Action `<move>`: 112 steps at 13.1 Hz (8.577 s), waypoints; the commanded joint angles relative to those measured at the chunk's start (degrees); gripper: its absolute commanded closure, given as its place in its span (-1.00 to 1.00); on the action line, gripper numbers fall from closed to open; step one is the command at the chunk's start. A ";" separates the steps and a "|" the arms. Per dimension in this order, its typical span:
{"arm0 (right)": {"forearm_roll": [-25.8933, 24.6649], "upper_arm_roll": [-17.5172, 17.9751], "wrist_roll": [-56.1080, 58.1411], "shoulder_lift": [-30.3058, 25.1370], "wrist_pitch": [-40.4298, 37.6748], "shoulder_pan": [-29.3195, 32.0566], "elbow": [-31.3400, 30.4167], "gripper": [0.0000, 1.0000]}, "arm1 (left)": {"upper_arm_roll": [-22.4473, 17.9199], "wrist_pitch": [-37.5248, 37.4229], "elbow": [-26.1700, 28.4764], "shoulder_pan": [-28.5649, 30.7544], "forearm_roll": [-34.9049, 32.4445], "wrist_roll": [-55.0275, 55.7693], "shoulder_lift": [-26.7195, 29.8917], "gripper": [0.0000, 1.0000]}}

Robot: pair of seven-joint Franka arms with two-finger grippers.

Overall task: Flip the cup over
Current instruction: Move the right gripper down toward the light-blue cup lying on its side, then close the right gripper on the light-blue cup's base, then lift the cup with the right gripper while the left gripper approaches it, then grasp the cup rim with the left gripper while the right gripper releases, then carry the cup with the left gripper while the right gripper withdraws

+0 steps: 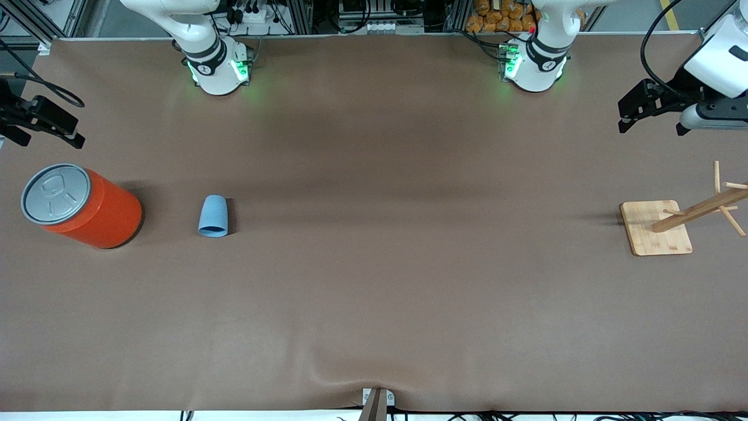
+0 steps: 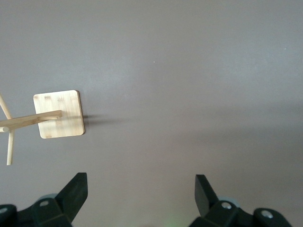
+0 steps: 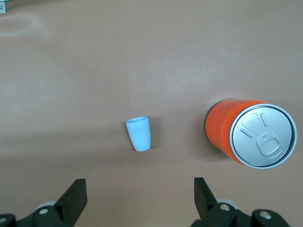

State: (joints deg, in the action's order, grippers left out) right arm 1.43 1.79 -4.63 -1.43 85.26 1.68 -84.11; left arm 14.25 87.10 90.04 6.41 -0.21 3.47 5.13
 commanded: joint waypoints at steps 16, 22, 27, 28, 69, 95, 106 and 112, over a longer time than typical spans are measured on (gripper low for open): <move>1.91 0.67 7.27 9.68 38.09 -1.76 -40.05 -1.00 | 0.16 -2.64 0.05 0.98 1.00 -0.13 0.15 -1.00; 1.83 0.67 7.71 14.16 55.70 -4.93 -47.64 -1.00 | 0.86 -1.32 0.23 0.45 0.65 -0.04 -1.44 -1.00; 1.56 0.58 11.38 19.78 63.43 -5.63 -47.90 -1.00 | 0.87 -0.88 1.19 0.54 0.65 0.14 -1.35 -1.00; 1.56 0.58 12.10 20.75 65.28 -5.54 -48.25 -1.00 | 0.95 -0.18 1.19 0.45 0.82 0.22 -1.35 -1.00; -17.86 1.28 9.38 53.47 35.42 -57.75 17.15 -1.00 | 4.21 20.57 27.46 8.54 60.23 -31.04 -24.81 -1.00; -3.83 10.09 -1.14 15.34 0.27 3.68 14.51 -1.00 | 4.21 34.45 35.30 -5.96 91.71 -63.93 -36.76 -0.74; -0.54 -0.65 -3.54 1.86 2.90 -0.18 0.35 -1.00 | 4.21 39.20 34.94 -8.69 91.62 -65.78 -37.48 1.00; 2.88 -0.83 -2.75 1.51 1.32 -0.27 3.25 -1.00 | 3.59 39.29 34.59 -7.20 88.82 -59.20 -31.34 1.00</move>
State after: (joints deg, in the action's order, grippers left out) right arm 3.37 1.60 -8.18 -0.51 88.31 1.78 -83.53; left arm 18.13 125.79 123.79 -1.47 90.09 -59.08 -30.56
